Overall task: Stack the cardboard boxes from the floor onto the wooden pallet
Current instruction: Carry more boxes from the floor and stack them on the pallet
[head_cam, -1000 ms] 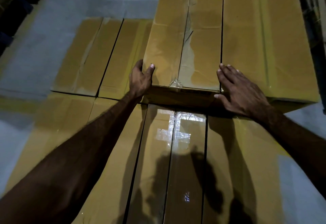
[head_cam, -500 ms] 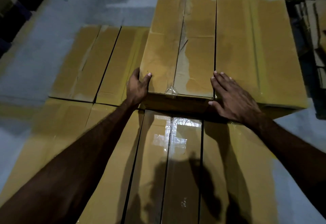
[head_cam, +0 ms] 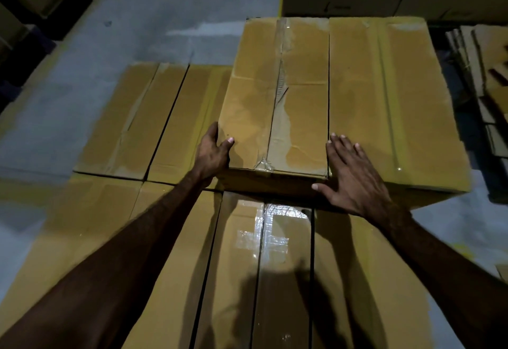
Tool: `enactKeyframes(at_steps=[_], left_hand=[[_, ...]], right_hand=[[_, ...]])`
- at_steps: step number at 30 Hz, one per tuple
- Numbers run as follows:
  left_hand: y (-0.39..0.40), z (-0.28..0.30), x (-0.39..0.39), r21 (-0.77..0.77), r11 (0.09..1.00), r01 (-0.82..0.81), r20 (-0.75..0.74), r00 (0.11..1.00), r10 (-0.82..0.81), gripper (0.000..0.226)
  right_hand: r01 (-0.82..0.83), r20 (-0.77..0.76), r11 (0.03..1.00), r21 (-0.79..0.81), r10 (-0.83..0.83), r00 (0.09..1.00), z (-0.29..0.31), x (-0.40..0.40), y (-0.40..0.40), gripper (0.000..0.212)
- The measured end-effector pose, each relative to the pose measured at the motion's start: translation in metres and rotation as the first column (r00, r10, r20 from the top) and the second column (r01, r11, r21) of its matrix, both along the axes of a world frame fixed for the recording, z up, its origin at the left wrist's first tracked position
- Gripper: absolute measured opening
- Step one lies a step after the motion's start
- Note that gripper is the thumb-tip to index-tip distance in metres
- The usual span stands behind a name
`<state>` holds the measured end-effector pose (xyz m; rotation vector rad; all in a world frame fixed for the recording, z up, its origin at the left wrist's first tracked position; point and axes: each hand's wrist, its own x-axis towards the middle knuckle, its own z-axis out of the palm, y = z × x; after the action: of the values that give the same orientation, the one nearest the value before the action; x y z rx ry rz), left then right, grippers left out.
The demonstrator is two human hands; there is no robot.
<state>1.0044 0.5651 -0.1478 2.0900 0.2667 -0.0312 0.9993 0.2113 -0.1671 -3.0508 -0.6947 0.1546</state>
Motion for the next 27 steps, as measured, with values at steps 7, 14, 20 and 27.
enactKeyframes(at_steps=[7, 14, 20, 27], left_hand=[[0.006, -0.015, 0.006, 0.041, 0.999, 0.029, -0.017, 0.999, -0.028, 0.056], [-0.008, 0.017, -0.002, 0.117, 0.993, 0.023, -0.129, 0.992, -0.008, 0.077], [-0.017, 0.061, -0.057, -0.062, 0.996, -0.060, -0.174, 0.984, 0.048, 0.068], [-0.026, 0.168, -0.197, -0.058, 0.998, 0.013, -0.171, 0.985, -0.023, 0.072]], right_hand=[[-0.002, 0.003, 0.999, 0.034, 0.001, 1.000, -0.006, 0.000, -0.001, 0.108], [0.020, -0.102, 0.997, 0.078, -0.012, 0.995, 0.011, 0.003, 0.000, 0.115], [0.139, -0.288, 0.961, 0.238, -0.066, 0.955, 0.056, -0.027, 0.011, 0.100], [0.497, -0.418, 0.679, 0.540, -0.296, 0.859, 0.159, -0.154, 0.039, 0.078]])
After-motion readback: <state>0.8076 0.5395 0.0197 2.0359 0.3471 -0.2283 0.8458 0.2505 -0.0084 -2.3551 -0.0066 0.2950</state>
